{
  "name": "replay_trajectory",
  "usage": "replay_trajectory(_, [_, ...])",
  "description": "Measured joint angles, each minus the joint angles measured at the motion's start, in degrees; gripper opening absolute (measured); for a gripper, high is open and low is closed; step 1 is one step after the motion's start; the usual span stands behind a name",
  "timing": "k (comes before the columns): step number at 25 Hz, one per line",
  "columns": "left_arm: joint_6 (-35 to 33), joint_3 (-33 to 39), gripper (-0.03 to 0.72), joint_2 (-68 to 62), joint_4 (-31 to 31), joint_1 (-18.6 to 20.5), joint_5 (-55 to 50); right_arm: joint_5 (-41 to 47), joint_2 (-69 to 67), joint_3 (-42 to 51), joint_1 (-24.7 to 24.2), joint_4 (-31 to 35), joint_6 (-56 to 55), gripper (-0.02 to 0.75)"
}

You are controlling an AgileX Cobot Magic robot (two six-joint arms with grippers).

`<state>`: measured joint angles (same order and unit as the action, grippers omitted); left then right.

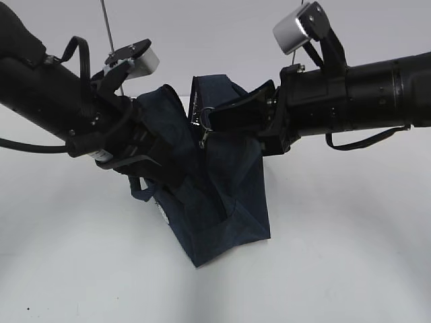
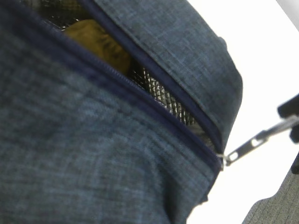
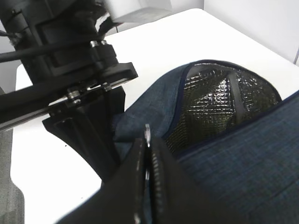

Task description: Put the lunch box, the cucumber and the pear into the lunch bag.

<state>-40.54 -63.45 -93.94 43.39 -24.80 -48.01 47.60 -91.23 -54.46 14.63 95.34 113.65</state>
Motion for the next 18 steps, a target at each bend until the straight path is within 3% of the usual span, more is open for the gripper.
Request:
replay_trajectory(13, [0.17, -0.43, 0.004, 0.17, -2.54, 0.00, -2.76, -0.23, -5.42, -8.60, 0.46, -2.84, -3.46, 0.006])
replay_trajectory(18, [0.24, -0.50, 0.004, 0.17, -3.96, 0.05, -3.71, 1.83, -9.71, -14.34, 0.49, -7.32, -8.18, 0.006])
